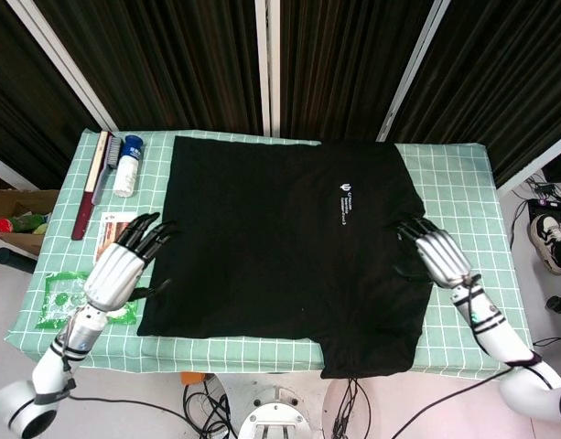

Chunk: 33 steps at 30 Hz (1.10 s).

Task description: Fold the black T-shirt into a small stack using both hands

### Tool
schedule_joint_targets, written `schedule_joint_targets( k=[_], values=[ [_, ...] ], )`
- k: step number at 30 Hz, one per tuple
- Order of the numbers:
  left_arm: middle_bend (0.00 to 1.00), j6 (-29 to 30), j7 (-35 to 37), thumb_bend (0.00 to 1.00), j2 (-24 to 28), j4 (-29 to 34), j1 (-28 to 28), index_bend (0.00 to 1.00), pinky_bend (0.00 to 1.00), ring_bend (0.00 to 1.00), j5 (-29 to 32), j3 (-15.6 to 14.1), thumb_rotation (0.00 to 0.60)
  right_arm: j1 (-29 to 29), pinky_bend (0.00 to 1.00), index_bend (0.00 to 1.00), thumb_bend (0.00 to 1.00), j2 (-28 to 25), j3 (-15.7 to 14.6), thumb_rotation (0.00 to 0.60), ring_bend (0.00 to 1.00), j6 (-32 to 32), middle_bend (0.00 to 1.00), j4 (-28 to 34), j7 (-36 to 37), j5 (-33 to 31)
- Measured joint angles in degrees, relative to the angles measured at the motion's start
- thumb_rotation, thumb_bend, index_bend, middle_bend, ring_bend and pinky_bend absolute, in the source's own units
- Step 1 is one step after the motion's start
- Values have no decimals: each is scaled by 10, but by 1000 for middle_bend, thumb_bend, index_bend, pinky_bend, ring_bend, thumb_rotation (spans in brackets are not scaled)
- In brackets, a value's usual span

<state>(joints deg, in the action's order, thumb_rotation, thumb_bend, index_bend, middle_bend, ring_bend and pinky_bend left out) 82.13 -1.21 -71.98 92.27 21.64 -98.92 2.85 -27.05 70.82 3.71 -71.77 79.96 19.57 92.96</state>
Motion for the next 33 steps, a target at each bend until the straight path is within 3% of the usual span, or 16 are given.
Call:
schedule_joint_targets(
  k=[6,9,18,25,33],
  values=[
    [179,-23,-15,226,16,-8,-59,320,119,51,22,-81,600,75,238,260,240,-71,-21,600,96,-79,271,62,-39,-10],
    [182,-30,-17,239,4,-28,-79,331,121,51,26,-102,600,94,238,259,240,-81,-26,600,96,-95,270,80,-50,-16],
    [183,-44,-21,241,-68,-104,-100,335,130,51,30,-115,600,102,238,259,240,-76,-27,600,96,-102,265,94,-70,-4],
    [182,-59,-18,237,-100,-129,-106,342,134,51,35,-118,600,110,238,259,240,-78,-26,600,96,-104,264,100,-73,-4],
    [211,-51,11,308,-144,-176,-103,453,172,80,24,-109,600,116,238,260,240,-76,-27,600,96,-101,263,101,-74,-5]
  ],
)
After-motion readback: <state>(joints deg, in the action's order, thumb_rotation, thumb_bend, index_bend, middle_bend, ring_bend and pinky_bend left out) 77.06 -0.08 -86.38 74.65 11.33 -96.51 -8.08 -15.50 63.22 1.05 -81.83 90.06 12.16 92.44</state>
